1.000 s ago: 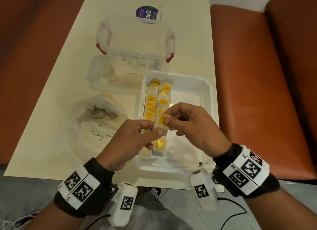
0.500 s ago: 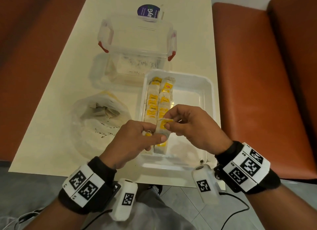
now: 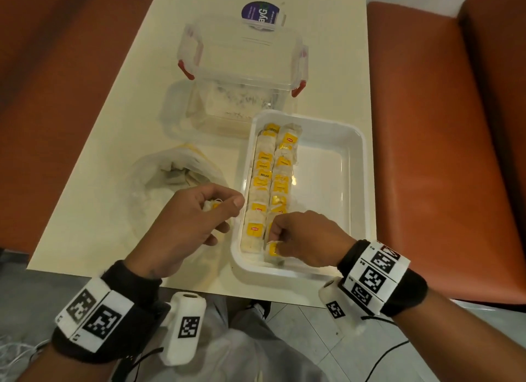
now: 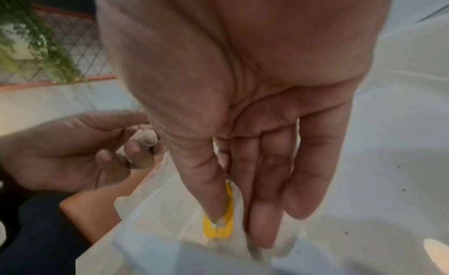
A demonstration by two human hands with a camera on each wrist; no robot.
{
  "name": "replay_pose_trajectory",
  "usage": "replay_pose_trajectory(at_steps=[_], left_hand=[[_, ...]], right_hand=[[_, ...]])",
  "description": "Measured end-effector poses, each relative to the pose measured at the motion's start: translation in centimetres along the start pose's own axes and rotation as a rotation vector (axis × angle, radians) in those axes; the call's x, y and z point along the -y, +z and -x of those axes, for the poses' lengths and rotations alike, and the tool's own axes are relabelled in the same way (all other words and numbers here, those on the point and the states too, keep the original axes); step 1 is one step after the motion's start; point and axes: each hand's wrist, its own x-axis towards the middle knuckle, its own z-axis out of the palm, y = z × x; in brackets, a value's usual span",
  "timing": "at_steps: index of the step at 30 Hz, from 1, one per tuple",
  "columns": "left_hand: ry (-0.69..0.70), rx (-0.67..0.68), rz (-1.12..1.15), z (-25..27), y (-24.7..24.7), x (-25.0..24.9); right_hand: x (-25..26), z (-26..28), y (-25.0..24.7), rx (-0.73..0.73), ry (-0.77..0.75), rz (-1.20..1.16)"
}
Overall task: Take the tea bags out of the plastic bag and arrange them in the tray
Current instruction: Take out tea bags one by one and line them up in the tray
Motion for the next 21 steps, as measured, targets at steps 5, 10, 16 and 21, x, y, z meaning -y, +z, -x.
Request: replay_pose_trajectory(at_steps=[5, 10, 16, 21], left_hand=[[-0.017, -0.001, 0.014, 0.2, 0.3, 0.0], [-0.016, -0.008, 0.013, 0.1, 0.3, -0.2], [-0.030, 0.000, 0.013, 0.2, 0.5, -0.4], [-0.039, -0.001, 0.015, 0.2, 0.5, -0.4]], right_hand=[[0.2, -1.0, -0.1, -0.035, 0.060, 0.050], [0.5, -1.5, -0.4, -0.072, 0.097, 0.093], [0.4, -1.7, -0.7, -0.104, 0.131, 0.069], [0.1, -1.2, -1.0, -0.131, 0.117, 0.044]])
